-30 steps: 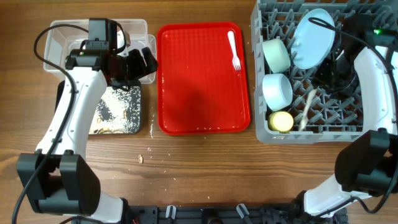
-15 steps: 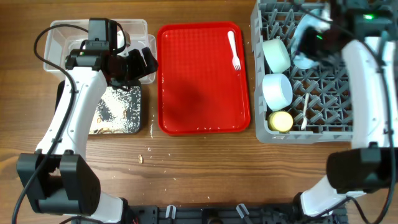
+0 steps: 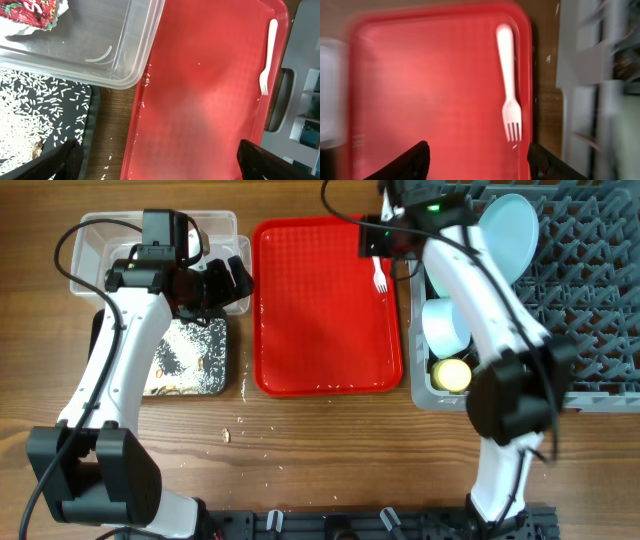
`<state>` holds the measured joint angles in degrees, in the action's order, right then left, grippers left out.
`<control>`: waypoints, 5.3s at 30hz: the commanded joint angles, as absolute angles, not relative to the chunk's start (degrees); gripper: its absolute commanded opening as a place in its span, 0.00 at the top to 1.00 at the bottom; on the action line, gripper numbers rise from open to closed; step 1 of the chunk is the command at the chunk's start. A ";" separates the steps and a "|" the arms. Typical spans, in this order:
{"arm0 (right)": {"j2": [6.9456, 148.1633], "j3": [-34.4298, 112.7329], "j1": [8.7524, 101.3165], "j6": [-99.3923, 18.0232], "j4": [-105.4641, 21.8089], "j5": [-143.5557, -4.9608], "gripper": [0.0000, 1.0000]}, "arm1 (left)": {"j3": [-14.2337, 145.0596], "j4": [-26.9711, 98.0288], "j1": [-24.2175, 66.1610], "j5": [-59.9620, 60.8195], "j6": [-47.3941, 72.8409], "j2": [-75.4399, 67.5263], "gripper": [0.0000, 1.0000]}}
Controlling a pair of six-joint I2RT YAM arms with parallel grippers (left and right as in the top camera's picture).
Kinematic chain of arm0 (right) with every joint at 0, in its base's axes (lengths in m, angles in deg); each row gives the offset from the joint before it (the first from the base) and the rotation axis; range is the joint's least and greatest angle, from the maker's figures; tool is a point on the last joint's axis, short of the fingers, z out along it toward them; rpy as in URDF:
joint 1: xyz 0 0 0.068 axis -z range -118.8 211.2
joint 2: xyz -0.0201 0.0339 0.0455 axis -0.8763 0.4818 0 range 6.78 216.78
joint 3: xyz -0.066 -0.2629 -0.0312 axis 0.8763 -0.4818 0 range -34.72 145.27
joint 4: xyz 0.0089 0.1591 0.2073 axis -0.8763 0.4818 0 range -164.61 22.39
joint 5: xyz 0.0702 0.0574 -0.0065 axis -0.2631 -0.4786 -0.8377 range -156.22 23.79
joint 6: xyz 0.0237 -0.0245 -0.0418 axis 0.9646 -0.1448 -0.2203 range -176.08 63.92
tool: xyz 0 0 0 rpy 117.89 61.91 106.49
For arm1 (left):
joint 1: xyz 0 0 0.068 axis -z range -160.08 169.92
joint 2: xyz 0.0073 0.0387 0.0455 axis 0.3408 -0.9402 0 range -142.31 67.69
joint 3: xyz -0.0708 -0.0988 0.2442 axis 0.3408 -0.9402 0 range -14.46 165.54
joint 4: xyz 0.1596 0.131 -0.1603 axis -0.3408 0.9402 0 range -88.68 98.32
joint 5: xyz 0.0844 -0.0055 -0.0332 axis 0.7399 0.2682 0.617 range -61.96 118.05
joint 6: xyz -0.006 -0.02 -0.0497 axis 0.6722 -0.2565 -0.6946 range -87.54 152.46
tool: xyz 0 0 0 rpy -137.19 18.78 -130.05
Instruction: Sort waste into correct bins and load items into the dishwasher rack
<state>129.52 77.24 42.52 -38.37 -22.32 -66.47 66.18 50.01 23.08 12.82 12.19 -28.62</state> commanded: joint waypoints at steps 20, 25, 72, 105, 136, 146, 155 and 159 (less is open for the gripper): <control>146.46 77.54 42.85 -41.14 -34.14 -59.78 0.36 | 66.55 50.01 23.02 13.15 12.49 -27.88 0.00; 148.10 77.39 42.89 -41.84 -33.58 -60.89 0.47 | 66.55 50.01 23.02 13.15 12.49 -27.88 0.00; 114.74 78.68 45.60 -42.24 3.80 -68.02 0.95 | 66.55 50.01 23.02 13.15 12.49 -27.88 0.00; 109.65 58.86 70.30 -27.61 5.18 -55.97 0.46 | 66.55 50.01 23.02 13.15 12.49 -27.88 0.00; 69.81 71.23 68.07 -44.36 12.02 -77.33 0.00 | 66.55 50.01 23.02 13.15 12.49 -27.88 0.00; 53.94 40.45 67.48 -55.68 -26.41 -84.32 0.00 | 66.55 50.01 23.02 13.15 12.49 -27.88 0.00; 32.69 -6.37 64.14 -50.59 -66.82 -83.84 0.00 | 66.55 50.01 23.02 13.15 12.49 -27.88 0.00; 24.47 -20.66 62.65 -41.89 -76.13 -78.53 0.00 | 66.55 50.01 23.02 13.15 12.49 -27.88 0.00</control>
